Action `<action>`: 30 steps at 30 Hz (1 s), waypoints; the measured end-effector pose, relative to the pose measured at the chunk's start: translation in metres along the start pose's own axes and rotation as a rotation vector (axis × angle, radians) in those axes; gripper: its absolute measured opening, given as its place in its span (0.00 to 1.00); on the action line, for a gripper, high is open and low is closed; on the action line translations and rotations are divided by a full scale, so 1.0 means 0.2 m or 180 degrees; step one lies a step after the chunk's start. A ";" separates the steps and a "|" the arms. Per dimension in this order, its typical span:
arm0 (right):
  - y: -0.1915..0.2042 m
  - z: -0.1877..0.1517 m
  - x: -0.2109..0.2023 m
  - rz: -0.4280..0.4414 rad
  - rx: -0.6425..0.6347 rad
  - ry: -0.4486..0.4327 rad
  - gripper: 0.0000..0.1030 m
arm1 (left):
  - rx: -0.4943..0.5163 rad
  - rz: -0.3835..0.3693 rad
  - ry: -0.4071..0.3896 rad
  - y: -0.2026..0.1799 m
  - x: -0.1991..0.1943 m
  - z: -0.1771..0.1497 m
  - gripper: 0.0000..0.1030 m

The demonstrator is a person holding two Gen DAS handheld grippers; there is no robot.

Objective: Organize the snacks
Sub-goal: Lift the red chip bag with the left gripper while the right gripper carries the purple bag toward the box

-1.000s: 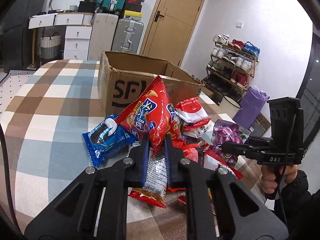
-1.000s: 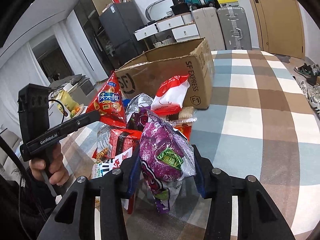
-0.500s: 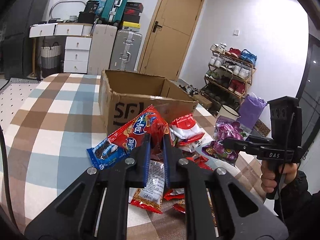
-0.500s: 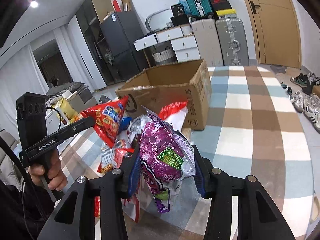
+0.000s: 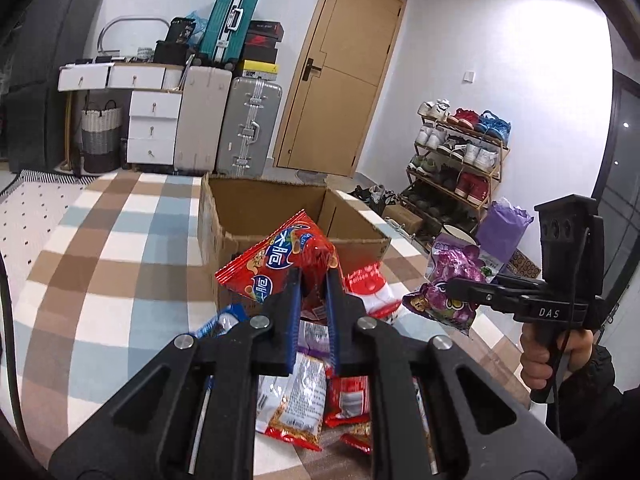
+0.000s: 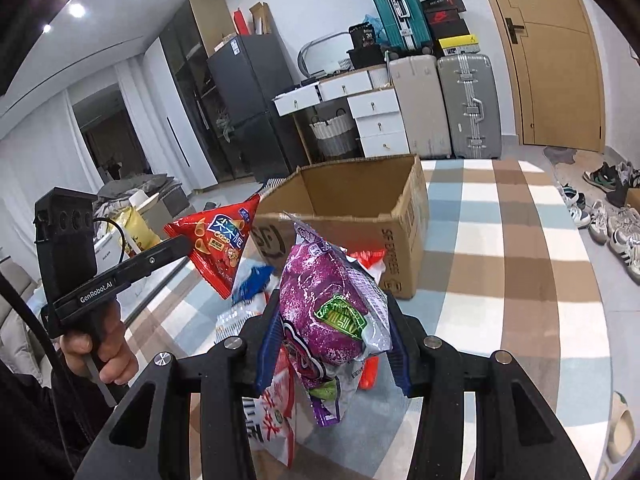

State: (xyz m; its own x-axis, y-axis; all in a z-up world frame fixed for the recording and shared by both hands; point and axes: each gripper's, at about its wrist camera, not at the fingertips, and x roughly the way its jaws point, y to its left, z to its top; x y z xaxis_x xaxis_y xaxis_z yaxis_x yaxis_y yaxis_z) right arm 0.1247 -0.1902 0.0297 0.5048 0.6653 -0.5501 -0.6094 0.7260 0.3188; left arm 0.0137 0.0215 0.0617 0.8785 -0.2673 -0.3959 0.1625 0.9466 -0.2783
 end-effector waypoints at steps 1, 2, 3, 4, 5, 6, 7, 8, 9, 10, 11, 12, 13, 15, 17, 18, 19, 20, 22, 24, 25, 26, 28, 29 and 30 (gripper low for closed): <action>0.00 0.02 0.00 -0.0003 0.0000 -0.0019 0.45 | 0.0006 0.0000 -0.0015 -0.01 0.00 0.02 0.09; 0.00 0.03 0.00 -0.0003 0.0002 -0.0033 0.45 | 0.0004 -0.0002 -0.0028 -0.01 -0.01 0.04 0.09; 0.00 0.05 0.00 -0.0003 0.0003 -0.0052 0.45 | 0.0005 -0.0002 -0.0041 -0.01 -0.01 0.06 0.09; 0.00 0.07 0.00 -0.0004 0.0005 -0.0076 0.45 | 0.0013 -0.0002 -0.0052 -0.02 0.00 0.08 0.09; 0.01 0.09 0.00 -0.0006 0.0008 -0.0094 0.45 | 0.0029 0.0001 -0.0065 -0.03 0.00 0.10 0.09; 0.01 0.11 0.00 -0.0014 0.0013 -0.0122 0.45 | 0.0043 0.0005 -0.0082 -0.03 -0.01 0.12 0.09; 0.01 0.13 0.00 -0.0026 0.0022 -0.0145 0.45 | 0.0048 0.0008 -0.0086 -0.03 0.00 0.13 0.09; 0.01 0.15 0.01 -0.0027 0.0034 -0.0151 0.45 | 0.0052 0.0010 -0.0093 -0.03 0.01 0.15 0.09; 0.01 0.18 0.02 -0.0022 0.0056 -0.0165 0.45 | 0.0060 0.0024 -0.0108 -0.04 0.00 0.16 0.09; 0.01 0.20 0.02 -0.0021 0.0066 -0.0181 0.45 | 0.0067 0.0025 -0.0111 -0.04 0.01 0.18 0.09; 0.01 0.22 0.03 -0.0018 0.0064 -0.0187 0.45 | 0.0070 0.0022 -0.0116 -0.04 0.02 0.20 0.09; 0.02 0.24 0.03 -0.0021 0.0056 -0.0202 0.45 | 0.0079 0.0027 -0.0132 -0.05 0.02 0.22 0.09; 0.02 0.26 0.04 -0.0024 0.0050 -0.0217 0.45 | 0.0086 0.0030 -0.0137 -0.03 0.04 0.24 0.09; 0.02 0.29 0.06 -0.0026 0.0062 -0.0232 0.45 | 0.0092 0.0044 -0.0160 -0.03 0.06 0.28 0.09; 0.01 0.32 0.08 -0.0033 0.0072 -0.0237 0.45 | 0.0085 0.0045 -0.0183 -0.03 0.08 0.31 0.09; 0.01 0.34 0.10 -0.0050 0.0074 -0.0257 0.45 | 0.0091 0.0046 -0.0191 -0.03 0.09 0.33 0.09; 0.01 0.36 0.11 -0.0056 0.0088 -0.0269 0.45 | 0.0099 0.0049 -0.0196 -0.02 0.10 0.35 0.09; 0.00 0.37 0.12 -0.0050 0.0105 -0.0272 0.45 | 0.0103 0.0048 -0.0203 -0.02 0.12 0.36 0.09; -0.01 0.40 0.15 -0.0073 0.0160 -0.0293 0.45 | 0.0101 0.0043 -0.0202 -0.01 0.16 0.39 0.09; -0.03 0.43 0.17 -0.0102 0.0190 -0.0301 0.45 | 0.0098 0.0041 -0.0193 0.00 0.19 0.41 0.09; -0.04 0.44 0.18 -0.0140 0.0221 -0.0330 0.45 | 0.0102 0.0041 -0.0190 0.01 0.22 0.42 0.09; -0.04 0.45 0.20 -0.0194 0.0247 -0.0343 0.45 | 0.0112 0.0049 -0.0187 0.01 0.24 0.43 0.09; -0.06 0.47 0.23 -0.0214 0.0305 -0.0348 0.45 | 0.0121 0.0064 -0.0170 0.02 0.29 0.44 0.09; -0.07 0.48 0.25 -0.0206 0.0330 -0.0339 0.45 | 0.0112 0.0059 -0.0157 0.03 0.31 0.45 0.09; -0.08 0.49 0.27 -0.0211 0.0346 -0.0324 0.45 | 0.0108 0.0061 -0.0145 0.04 0.33 0.45 0.09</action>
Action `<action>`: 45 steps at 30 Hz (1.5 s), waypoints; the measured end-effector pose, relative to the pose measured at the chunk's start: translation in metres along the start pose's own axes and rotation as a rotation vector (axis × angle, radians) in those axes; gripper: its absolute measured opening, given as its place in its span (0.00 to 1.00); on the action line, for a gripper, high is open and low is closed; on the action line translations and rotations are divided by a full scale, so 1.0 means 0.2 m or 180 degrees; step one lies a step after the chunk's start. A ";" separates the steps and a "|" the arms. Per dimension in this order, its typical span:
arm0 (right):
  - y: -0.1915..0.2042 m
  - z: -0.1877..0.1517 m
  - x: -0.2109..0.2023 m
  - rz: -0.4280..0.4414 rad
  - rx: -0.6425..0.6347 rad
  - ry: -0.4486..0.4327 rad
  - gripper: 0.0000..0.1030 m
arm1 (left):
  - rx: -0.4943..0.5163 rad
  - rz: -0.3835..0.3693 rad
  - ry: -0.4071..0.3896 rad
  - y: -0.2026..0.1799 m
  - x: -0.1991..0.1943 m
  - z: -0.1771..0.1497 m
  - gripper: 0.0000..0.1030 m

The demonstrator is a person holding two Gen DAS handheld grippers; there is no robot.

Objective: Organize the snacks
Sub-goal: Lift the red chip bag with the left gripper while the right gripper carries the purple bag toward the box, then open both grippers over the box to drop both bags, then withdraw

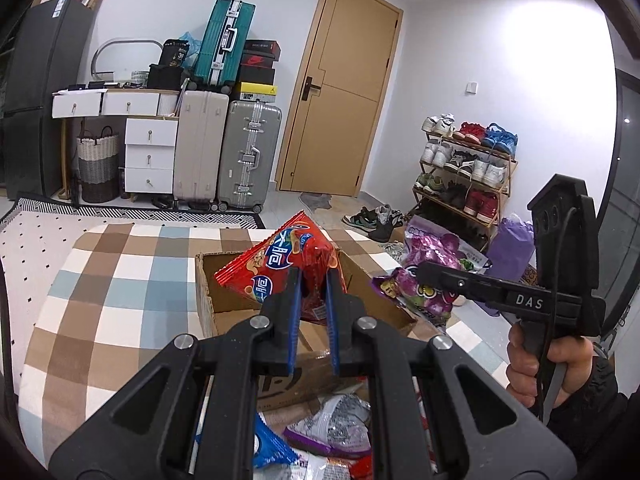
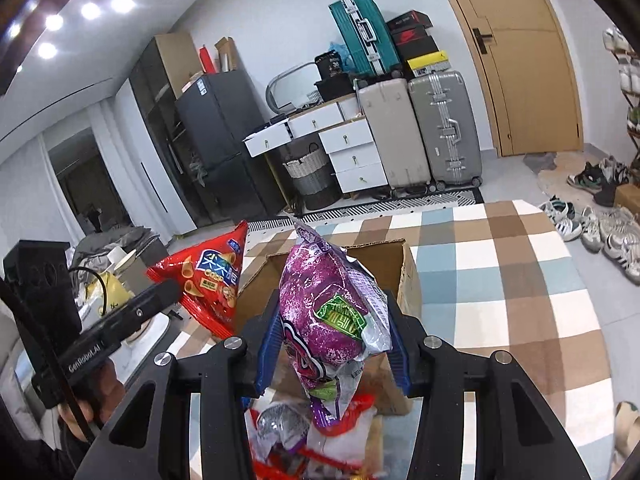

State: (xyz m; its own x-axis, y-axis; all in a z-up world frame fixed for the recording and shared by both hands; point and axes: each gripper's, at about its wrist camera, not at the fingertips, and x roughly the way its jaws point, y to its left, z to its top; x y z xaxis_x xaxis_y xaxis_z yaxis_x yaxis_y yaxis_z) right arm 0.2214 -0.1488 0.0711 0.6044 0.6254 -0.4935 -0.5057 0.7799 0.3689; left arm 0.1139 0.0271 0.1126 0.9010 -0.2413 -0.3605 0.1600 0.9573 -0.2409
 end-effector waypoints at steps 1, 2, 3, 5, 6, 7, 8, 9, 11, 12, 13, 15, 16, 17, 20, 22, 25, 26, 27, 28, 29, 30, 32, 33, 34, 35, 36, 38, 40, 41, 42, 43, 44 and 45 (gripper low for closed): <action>0.00 0.01 0.02 -0.0010 0.0003 0.0011 0.45 | -0.0002 0.0004 0.0011 0.00 0.02 0.00 0.09; -0.01 0.01 0.04 -0.0011 0.0008 0.0011 0.45 | 0.0004 0.0005 0.0024 0.01 0.05 0.00 0.09; -0.01 0.02 0.06 -0.0006 0.0014 0.0020 0.45 | 0.0010 0.0016 0.0029 0.01 0.07 -0.01 0.09; -0.01 0.03 0.10 -0.0014 0.0007 0.0024 0.45 | 0.0026 0.0051 0.0054 0.02 0.11 -0.01 0.09; 0.00 0.03 0.11 -0.0025 0.0000 0.0028 0.45 | 0.0019 0.0055 0.0072 0.02 0.13 -0.02 0.09; 0.00 0.03 0.13 -0.0039 0.0000 0.0012 0.45 | 0.0012 0.0052 0.0095 0.03 0.16 -0.02 0.09; 0.00 0.03 0.14 -0.0045 -0.0002 0.0005 0.45 | 0.0010 0.0055 0.0112 0.04 0.18 -0.03 0.09; 0.00 0.03 0.16 -0.0049 -0.0009 0.0015 0.45 | 0.0011 0.0069 0.0131 0.04 0.20 -0.03 0.09; 0.00 0.03 0.19 -0.0077 -0.0008 0.0012 0.45 | 0.0009 0.0082 0.0165 0.05 0.24 -0.05 0.09; 0.00 0.03 0.22 -0.0078 -0.0014 0.0037 0.45 | 0.0017 0.0090 0.0182 0.06 0.26 -0.05 0.09; 0.00 0.03 0.24 -0.0076 -0.0015 0.0056 0.45 | 0.0030 0.0104 0.0198 0.07 0.28 -0.06 0.09; -0.01 0.02 0.27 -0.0080 -0.0033 0.0075 0.45 | 0.0068 0.0143 0.0232 0.07 0.31 -0.07 0.09; 0.00 0.02 0.29 -0.0100 -0.0048 0.0093 0.45 | 0.0082 0.0162 0.0247 0.08 0.33 -0.07 0.09; 0.00 0.01 0.30 -0.0107 -0.0053 0.0101 0.45 | 0.0088 0.0170 0.0265 0.08 0.34 -0.08 0.09; -0.01 0.01 0.34 -0.0231 -0.0051 0.0110 0.45 | 0.0071 0.0167 0.0314 0.10 0.38 -0.10 0.09; -0.02 0.00 0.36 -0.0272 -0.0017 0.0110 0.45 | 0.0057 0.0189 0.0335 0.11 0.40 -0.11 0.09; -0.02 -0.01 0.39 -0.0293 -0.0028 0.0182 0.45 | 0.0044 0.0189 0.0372 0.12 0.43 -0.12 0.09; -0.02 -0.01 0.40 -0.0332 -0.0038 0.0185 0.45 | 0.0054 0.0187 0.0384 0.13 0.43 -0.12 0.09; -0.02 -0.01 0.40 -0.0356 -0.0047 0.0182 0.47 | 0.0074 0.0205 0.0401 0.13 0.44 -0.13 0.09; -0.01 -0.01 0.39 -0.0375 -0.0078 0.0184 0.48 | 0.0087 0.0220 0.0406 0.13 0.44 -0.13 0.09; -0.01 -0.02 0.39 -0.0372 -0.0091 0.0190 0.50 | 0.0087 0.0246 0.0402 0.13 0.44 -0.13 0.09; -0.01 -0.02 0.38 -0.0361 -0.0099 0.0187 0.53 | 0.0078 0.0253 0.0413 0.14 0.44 -0.13 0.09; 0.00 -0.02 0.35 -0.0350 -0.0132 0.0123 0.55 | 0.0044 0.0230 0.0425 0.15 0.43 -0.13 0.09; 0.00 -0.01 0.32 -0.0355 -0.0154 0.0070 0.59 | 0.0032 0.0193 0.0440 0.15 0.42 -0.13 0.10; 0.00 -0.01 0.30 -0.0352 -0.0155 0.0047 0.66 | 0.0031 0.0170 0.0457 0.14 0.41 -0.13 0.11; -0.01 -0.02 0.27 -0.0356 -0.0143 0.0030 0.70 | 0.0037 0.0167 0.0474 0.14 0.41 -0.13 0.15; -0.01 -0.02 0.25 -0.0361 -0.0133 0.0022 0.77 | 0.0050 0.0173 0.0478 0.13 0.39 -0.13 0.23; -0.01 -0.03 0.22 -0.0349 -0.0158 0.0097 0.87 | 0.0056 0.0219 0.0446 0.12 0.35 -0.14 0.43; -0.01 -0.04 0.19 -0.0341 -0.0186 0.0129 0.95 | 0.0039 0.0291 0.0414 0.12 0.32 -0.14 0.64; -0.01 -0.06 0.16 -0.0338 -0.0187 0.0104 0.98 | 0.0038 0.0328 0.0400 0.12 0.30 -0.15 0.72; 0.00 -0.07 0.14 -0.0335 -0.0184 0.0079 0.99 | 0.0042 0.0356 0.0393 0.12 0.27 -0.16 0.78; 0.00 -0.08 0.13 -0.0326 -0.0185 0.0070 1.00 | 0.0037 0.0404 0.0379 0.11 0.25 -0.16 0.79; 0.01 -0.09 0.11 -0.0317 -0.0186 0.0068 1.00 | 0.0028 0.0435 0.0375 0.11 0.24 -0.17 0.80; 0.01 -0.10 0.10 -0.0313 -0.0179 0.0071 1.00 | 0.0014 0.0485 0.0392 0.11 0.22 -0.18 0.82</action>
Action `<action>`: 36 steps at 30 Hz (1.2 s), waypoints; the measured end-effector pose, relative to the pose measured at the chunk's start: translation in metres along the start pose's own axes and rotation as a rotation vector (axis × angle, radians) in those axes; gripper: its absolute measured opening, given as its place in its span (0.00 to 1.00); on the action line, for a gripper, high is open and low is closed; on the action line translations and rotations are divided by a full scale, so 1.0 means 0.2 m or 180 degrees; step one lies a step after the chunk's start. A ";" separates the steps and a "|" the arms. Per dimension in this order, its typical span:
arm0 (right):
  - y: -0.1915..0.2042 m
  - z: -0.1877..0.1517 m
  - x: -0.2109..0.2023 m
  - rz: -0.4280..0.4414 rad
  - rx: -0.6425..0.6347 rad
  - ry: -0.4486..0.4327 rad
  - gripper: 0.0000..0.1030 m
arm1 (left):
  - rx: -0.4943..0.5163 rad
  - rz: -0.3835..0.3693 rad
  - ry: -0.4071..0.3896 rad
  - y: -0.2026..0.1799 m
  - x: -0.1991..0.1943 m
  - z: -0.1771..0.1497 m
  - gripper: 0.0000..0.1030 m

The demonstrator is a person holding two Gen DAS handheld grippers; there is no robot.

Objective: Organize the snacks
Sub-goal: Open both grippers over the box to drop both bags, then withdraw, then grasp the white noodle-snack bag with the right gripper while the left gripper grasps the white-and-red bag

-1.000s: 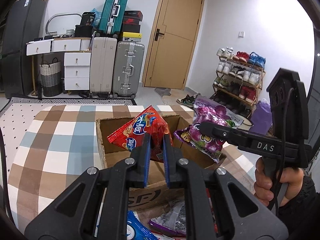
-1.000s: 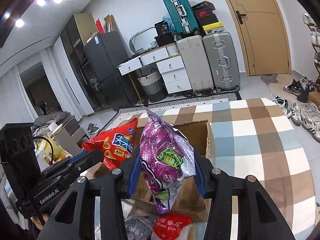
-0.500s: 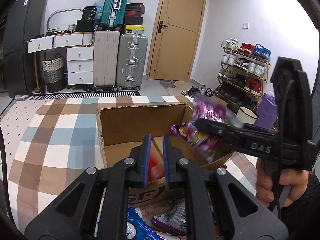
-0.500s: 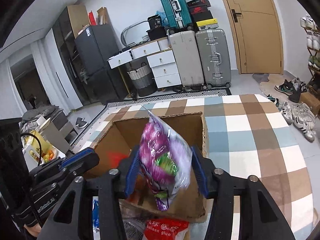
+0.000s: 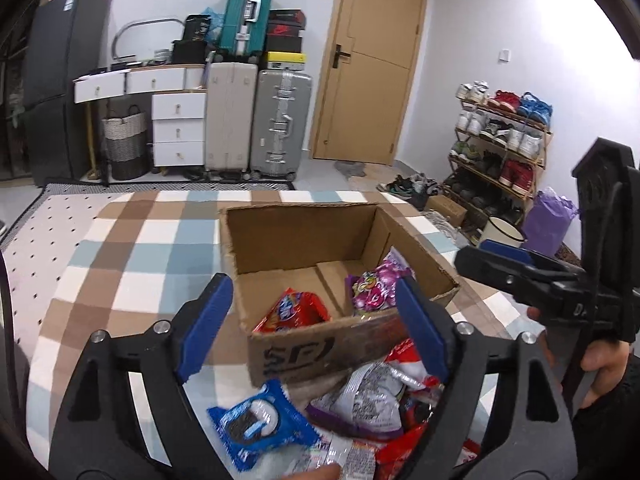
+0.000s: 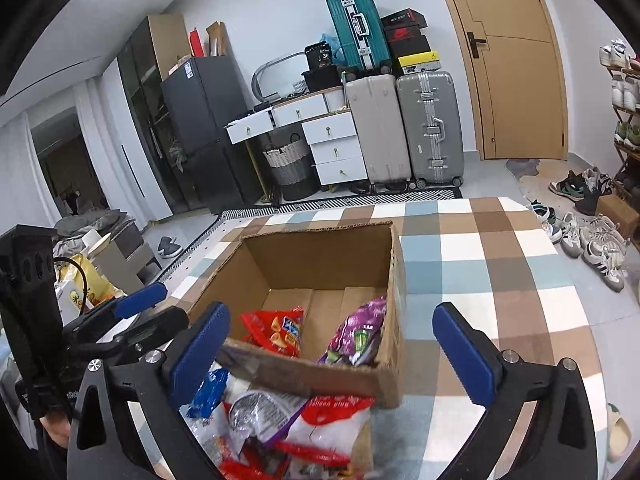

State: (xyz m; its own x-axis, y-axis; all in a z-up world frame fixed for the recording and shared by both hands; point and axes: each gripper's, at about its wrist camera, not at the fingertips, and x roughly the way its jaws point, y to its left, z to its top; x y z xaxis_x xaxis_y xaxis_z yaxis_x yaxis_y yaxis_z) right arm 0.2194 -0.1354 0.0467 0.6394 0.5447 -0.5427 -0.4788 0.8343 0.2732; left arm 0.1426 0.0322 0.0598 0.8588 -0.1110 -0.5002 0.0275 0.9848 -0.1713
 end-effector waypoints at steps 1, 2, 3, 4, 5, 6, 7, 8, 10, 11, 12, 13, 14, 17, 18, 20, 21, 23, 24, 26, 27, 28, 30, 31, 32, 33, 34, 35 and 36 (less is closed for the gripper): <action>0.00 -0.01 -0.02 0.0028 0.0002 -0.0003 1.00 | -0.0007 0.0037 0.0021 0.00 -0.02 -0.01 0.84; 0.01 -0.02 -0.03 0.0031 0.0000 -0.0005 1.00 | -0.0014 0.0074 0.0032 0.00 -0.03 -0.02 0.88; 0.02 -0.03 -0.05 0.0027 0.0002 -0.0012 1.00 | -0.0006 0.0126 0.0031 0.00 -0.05 -0.03 0.98; 0.02 -0.04 -0.06 0.0043 -0.0003 -0.0019 1.00 | 0.0008 0.0165 0.0019 0.00 -0.07 -0.04 0.99; 0.03 -0.05 -0.08 0.0050 -0.0003 -0.0029 1.00 | 0.0028 0.0215 -0.0024 0.00 -0.10 -0.06 0.99; 0.03 -0.05 -0.09 0.0047 -0.0002 -0.0036 1.00 | 0.0040 0.0237 -0.0037 0.00 -0.11 -0.07 0.99; 0.04 -0.06 -0.10 0.0048 0.0001 -0.0038 1.00 | 0.0048 0.0259 -0.0030 0.00 -0.13 -0.08 0.99; 0.04 -0.07 -0.11 0.0055 0.0006 -0.0034 1.00 | 0.0050 0.0273 -0.0023 0.01 -0.14 -0.09 0.99; 0.05 -0.08 -0.13 0.0064 0.0004 -0.0016 1.00 | 0.0062 0.0306 0.0002 0.01 -0.17 -0.11 0.99; 0.05 -0.09 -0.13 0.0060 0.0002 -0.0011 1.00 | 0.0069 0.0315 0.0009 0.01 -0.18 -0.12 0.99; 0.06 -0.10 -0.14 0.0053 0.0000 -0.0005 1.00 | 0.0073 0.0328 0.0012 0.01 -0.19 -0.14 0.99; 0.06 -0.11 -0.16 0.0047 -0.0002 0.0014 1.00 | 0.0069 0.0346 0.0012 0.01 -0.21 -0.15 0.99; 0.06 -0.11 -0.16 0.0051 -0.0002 0.0024 1.00 | 0.0059 0.0347 0.0015 0.01 -0.22 -0.16 0.99; 0.08 -0.14 -0.19 0.0096 -0.0041 0.0063 1.00 | 0.0033 0.0327 0.0062 0.01 -0.25 -0.19 0.99; 0.09 -0.16 -0.20 0.0090 -0.0065 0.0080 1.00 | 0.0039 0.0331 0.0074 0.01 -0.26 -0.20 0.99; 0.10 -0.18 -0.21 0.0078 -0.0119 0.0129 1.00 | 0.0052 0.0360 0.0074 0.01 -0.28 -0.21 0.99; 0.11 -0.18 -0.21 0.0077 -0.0135 0.0144 1.00 | 0.0057 0.0362 0.0080 0.01 -0.29 -0.21 0.99; 0.13 -0.21 -0.23 0.0103 -0.0179 0.0178 1.00 | 0.0064 0.0363 0.0102 0.00 -0.31 -0.23 0.99; 0.13 -0.22 -0.24 0.0110 -0.0180 0.0184 1.00 | 0.0071 0.0368 0.0106 0.00 -0.32 -0.24 0.99; 0.13 -0.25 -0.26 0.0127 -0.0178 0.0219 1.00 | 0.0075 0.0384 0.0089 -0.01 -0.34 -0.25 0.99; 0.14 -0.27 -0.27 0.0137 -0.0183 0.0243 1.00 | 0.0075 0.0384 0.0096 -0.01 -0.35 -0.26 0.99; 0.14 -0.28 -0.28 0.0140 -0.0191 0.0259 1.00 | 0.0073 0.0381 0.0110 -0.01 -0.35 -0.28 0.99; 0.14 -0.31 -0.29 0.0142 -0.0206 0.0290 1.00 | 0.0083 0.0385 0.0122 -0.02 -0.36 -0.30 0.99; 0.14 -0.33 -0.29 0.0144 -0.0217 0.0316 1.00 | 0.0099 0.0386 0.0134 -0.02 -0.37 -0.31 0.99; 0.14 -0.35 -0.30 0.0156 -0.0214 0.0353 1.00 | 0.0106 0.0382 0.0147 -0.03 -0.37 -0.32 0.99; 0.14 -0.37 -0.30 0.0165 -0.0210 0.0388 1.00 | 0.0109 0.0376 0.0157 -0.03 -0.37 -0.33 0.99; 0.15 -0.38 -0.31 0.0172 -0.0216 0.0417 1.00 | 0.0112 0.0370 0.0174 -0.03 -0.37 -0.34 0.99; 0.16 -0.40 -0.32 0.0177 -0.0227 0.0431 1.00 | 0.0115 0.0363 0.0191 -0.04 -0.37 -0.36 0.99; 0.16 -0.42 -0.33 0.0170 -0.0235 0.0433 1.00 | 0.0114 0.0359 0.0203 -0.04 -0.37 -0.37 0.99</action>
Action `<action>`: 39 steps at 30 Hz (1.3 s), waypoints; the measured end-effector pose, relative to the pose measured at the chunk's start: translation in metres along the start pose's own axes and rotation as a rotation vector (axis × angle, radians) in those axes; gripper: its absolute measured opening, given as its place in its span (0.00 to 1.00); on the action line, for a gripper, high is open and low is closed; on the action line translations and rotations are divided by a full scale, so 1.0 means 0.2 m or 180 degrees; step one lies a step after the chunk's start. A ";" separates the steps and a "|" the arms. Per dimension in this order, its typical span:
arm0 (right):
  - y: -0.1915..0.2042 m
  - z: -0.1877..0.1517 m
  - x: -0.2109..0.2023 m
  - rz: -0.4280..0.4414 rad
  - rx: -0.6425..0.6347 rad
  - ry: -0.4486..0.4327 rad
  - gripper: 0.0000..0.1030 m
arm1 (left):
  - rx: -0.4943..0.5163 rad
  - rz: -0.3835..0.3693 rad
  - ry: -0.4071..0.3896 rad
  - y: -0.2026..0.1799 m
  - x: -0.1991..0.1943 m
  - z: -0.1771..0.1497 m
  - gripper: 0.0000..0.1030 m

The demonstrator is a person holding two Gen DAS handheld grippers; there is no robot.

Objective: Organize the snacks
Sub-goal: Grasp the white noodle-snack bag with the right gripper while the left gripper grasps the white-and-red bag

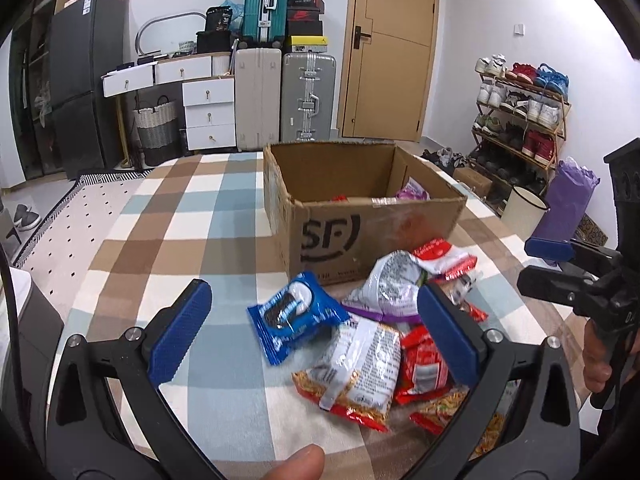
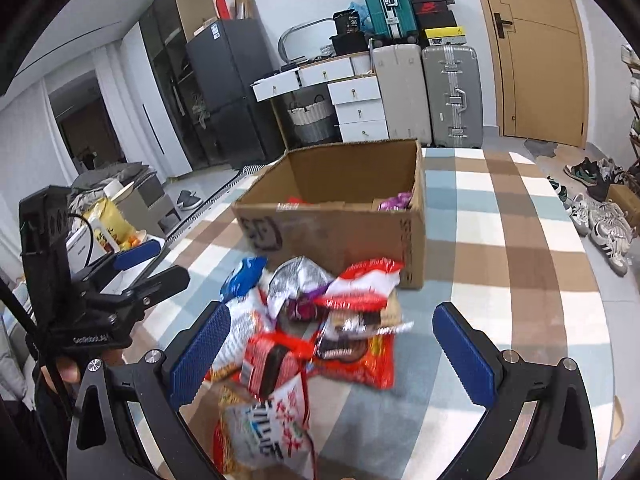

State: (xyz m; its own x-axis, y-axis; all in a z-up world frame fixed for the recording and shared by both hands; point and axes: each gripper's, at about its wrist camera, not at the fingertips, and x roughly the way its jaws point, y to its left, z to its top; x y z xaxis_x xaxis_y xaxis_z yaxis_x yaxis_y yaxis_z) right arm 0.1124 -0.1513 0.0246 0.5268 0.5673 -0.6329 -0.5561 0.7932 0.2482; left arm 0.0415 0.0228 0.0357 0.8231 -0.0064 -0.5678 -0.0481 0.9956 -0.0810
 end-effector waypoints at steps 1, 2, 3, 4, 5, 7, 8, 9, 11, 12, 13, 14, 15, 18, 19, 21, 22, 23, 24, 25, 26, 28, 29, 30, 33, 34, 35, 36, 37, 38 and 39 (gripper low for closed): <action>0.01 -0.01 0.00 -0.0006 -0.0003 0.0008 1.00 | 0.0000 -0.0007 0.0014 -0.01 0.00 -0.01 0.99; 0.00 -0.02 0.00 -0.0010 -0.0002 0.0023 1.00 | 0.0009 -0.0015 0.0033 -0.01 0.01 -0.01 0.99; 0.01 -0.04 0.01 -0.0004 -0.0002 0.0058 1.00 | 0.0022 -0.0018 0.0052 -0.02 0.01 -0.02 0.99; 0.01 -0.05 0.02 0.0005 -0.0006 0.0084 1.00 | 0.0035 -0.0017 0.0065 -0.03 0.02 -0.03 0.99; 0.01 -0.06 0.02 0.0012 -0.0012 0.0115 1.00 | 0.0046 -0.0015 0.0076 -0.03 0.02 -0.04 0.99; 0.01 -0.08 0.03 0.0024 -0.0026 0.0151 1.00 | 0.0070 -0.0020 0.0121 -0.05 0.03 -0.06 0.99; 0.01 -0.09 0.03 0.0033 -0.0029 0.0165 1.00 | 0.0085 -0.0024 0.0144 -0.05 0.04 -0.07 0.99; 0.01 -0.10 0.04 0.0042 -0.0032 0.0191 1.00 | 0.0096 -0.0022 0.0161 -0.06 0.05 -0.08 0.99; 0.02 -0.12 0.06 0.0052 -0.0083 0.0273 1.00 | 0.0114 -0.0030 0.0214 -0.07 0.07 -0.10 0.99; 0.03 -0.12 0.06 0.0057 -0.0105 0.0292 1.00 | 0.0120 -0.0035 0.0253 -0.07 0.08 -0.11 0.99; 0.04 -0.13 0.07 0.0063 -0.0139 0.0325 1.00 | 0.0124 -0.0034 0.0284 -0.08 0.10 -0.12 0.99; 0.04 -0.14 0.08 0.0076 -0.0158 0.0351 1.00 | 0.0132 -0.0047 0.0309 -0.08 0.12 -0.13 0.99; 0.05 -0.15 0.10 0.0109 -0.0187 0.0399 1.00 | 0.0144 -0.0059 0.0334 -0.08 0.13 -0.14 0.99; 0.07 -0.17 0.13 0.0157 -0.0233 0.0478 1.00 | 0.0195 -0.0060 0.0432 -0.09 0.18 -0.17 0.99; 0.08 -0.18 0.14 0.0189 -0.0258 0.0522 1.00 | 0.0208 -0.0053 0.0454 -0.09 0.19 -0.17 0.99; 0.10 -0.20 0.17 0.0219 -0.0314 0.0591 1.00 | 0.0223 -0.0040 0.0503 -0.09 0.22 -0.19 0.99; 0.10 -0.21 0.18 0.0234 -0.0335 0.0612 1.00 | 0.0220 -0.0045 0.0518 -0.09 0.23 -0.19 0.99; 0.11 -0.22 0.18 0.0252 -0.0352 0.0637 1.00 | 0.0215 -0.0057 0.0530 -0.09 0.23 -0.20 0.99; 0.12 -0.23 0.20 0.0283 -0.0382 0.0680 1.00 | 0.0216 -0.0074 0.0548 -0.09 0.24 -0.20 0.99; 0.12 -0.23 0.20 0.0300 -0.0398 0.0701 1.00 | 0.0227 -0.0085 0.0572 -0.09 0.25 -0.20 0.99; 0.13 -0.24 0.21 0.0314 -0.0415 0.0716 1.00 | 0.0237 -0.0087 0.0592 -0.09 0.26 -0.21 0.99; 0.14 -0.25 0.22 0.0375 -0.0469 0.0777 1.00 | 0.0246 -0.0089 0.0622 -0.09 0.28 -0.21 0.99; 0.14 -0.26 0.23 0.0392 -0.0490 0.0804 1.00 | 0.0242 -0.0103 0.0634 -0.09 0.28 -0.22 0.99; 0.15 -0.27 0.23 0.0404 -0.0502 0.0825 1.00 | 0.0241 -0.0120 0.0652 -0.08 0.29 -0.22 0.99; 0.15 -0.29 0.26 0.0404 -0.0525 0.0906 1.00 | 0.0251 -0.0137 0.0709 -0.07 0.32 -0.23 0.99; 0.15 -0.29 0.27 0.0403 -0.0532 0.0946 1.00 | 0.0257 -0.0141 0.0727 -0.07 0.32 -0.23 0.99; 0.15 -0.30 0.28 0.0388 -0.0537 0.0969 1.00 | 0.0266 -0.0146 0.0740 -0.07 0.32 -0.24 0.99; 0.14 -0.30 0.29 0.0383 -0.0548 0.1006 1.00 | 0.0274 -0.0146 0.0749 -0.07 0.33 -0.24 0.99; 0.13 -0.30 0.29 0.0376 -0.0556 0.1015 1.00 | 0.0283 -0.0149 0.0760 -0.07 0.33 -0.25 0.99; 0.12 -0.30 0.29 0.0371 -0.0554 0.1006 1.00 | 0.0288 -0.0146 0.0772 -0.07 0.34 -0.25 0.99; 0.10 -0.30 0.28 0.0360 -0.0545 0.1001 1.00 | 0.0286 -0.0137 0.0780 -0.07 0.35 -0.25 0.99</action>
State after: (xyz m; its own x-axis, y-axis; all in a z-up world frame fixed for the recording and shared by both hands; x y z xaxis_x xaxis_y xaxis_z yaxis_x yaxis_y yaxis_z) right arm 0.0921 -0.1156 -0.0503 0.2476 0.5326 -0.8094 -0.7129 0.6659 0.2200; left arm 0.0703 0.0041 -0.0443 0.6613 -0.0606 -0.7477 0.0434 0.9982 -0.0425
